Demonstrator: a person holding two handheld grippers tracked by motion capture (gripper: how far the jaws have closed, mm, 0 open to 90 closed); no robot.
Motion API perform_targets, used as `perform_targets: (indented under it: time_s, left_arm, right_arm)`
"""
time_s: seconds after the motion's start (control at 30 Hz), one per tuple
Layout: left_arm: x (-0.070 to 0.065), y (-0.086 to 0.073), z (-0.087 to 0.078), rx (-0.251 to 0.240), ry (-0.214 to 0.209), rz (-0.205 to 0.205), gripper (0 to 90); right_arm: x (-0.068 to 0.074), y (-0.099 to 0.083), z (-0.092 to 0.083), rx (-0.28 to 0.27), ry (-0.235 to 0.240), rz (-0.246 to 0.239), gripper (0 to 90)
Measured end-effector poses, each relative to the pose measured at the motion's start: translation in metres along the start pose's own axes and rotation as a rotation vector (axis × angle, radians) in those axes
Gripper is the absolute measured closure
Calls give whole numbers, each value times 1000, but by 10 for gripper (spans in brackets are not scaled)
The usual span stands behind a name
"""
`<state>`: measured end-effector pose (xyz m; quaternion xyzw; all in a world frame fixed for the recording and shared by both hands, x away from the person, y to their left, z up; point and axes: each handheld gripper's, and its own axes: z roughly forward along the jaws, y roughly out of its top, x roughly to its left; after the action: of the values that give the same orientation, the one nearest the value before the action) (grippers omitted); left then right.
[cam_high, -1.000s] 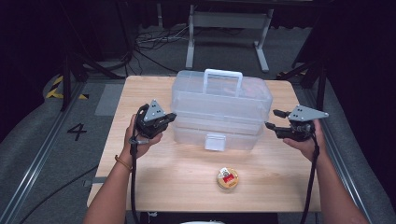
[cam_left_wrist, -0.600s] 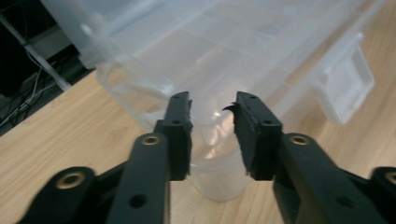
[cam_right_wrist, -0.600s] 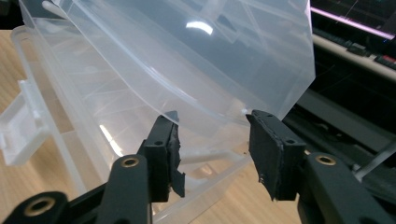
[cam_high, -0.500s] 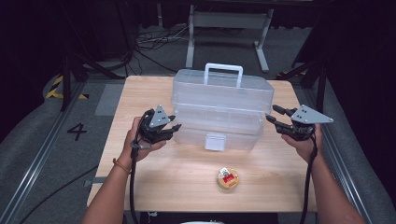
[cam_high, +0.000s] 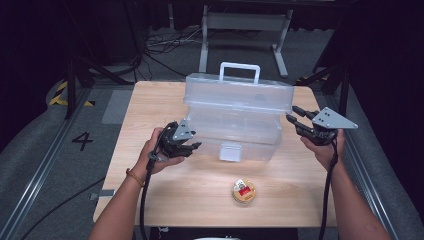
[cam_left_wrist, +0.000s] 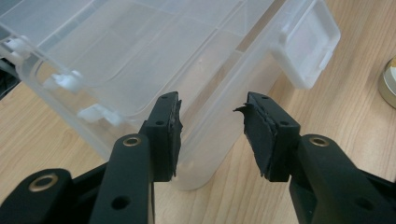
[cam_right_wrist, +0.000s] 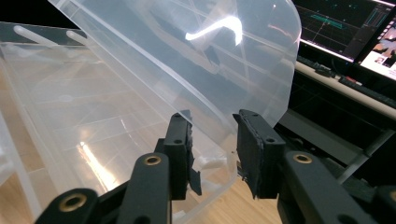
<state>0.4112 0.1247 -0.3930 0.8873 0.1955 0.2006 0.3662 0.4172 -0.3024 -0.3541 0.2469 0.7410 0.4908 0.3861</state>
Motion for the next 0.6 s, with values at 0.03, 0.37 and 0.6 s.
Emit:
perform_targets:
  time_s: [0.03, 0.37, 0.6]
  left_arm:
    - [-1, 1, 2, -3, -5, 0, 566]
    - [-2, 5, 9, -11, -12, 3, 604]
    - [-5, 9, 16, -16, -21, 22, 609]
  right_arm:
    - [0, 1, 0, 0, -6, -2, 686]
    - [0, 11, 5, 1, -78, -15, 719]
    - [-2, 22, 12, 3, -145, -10, 746]
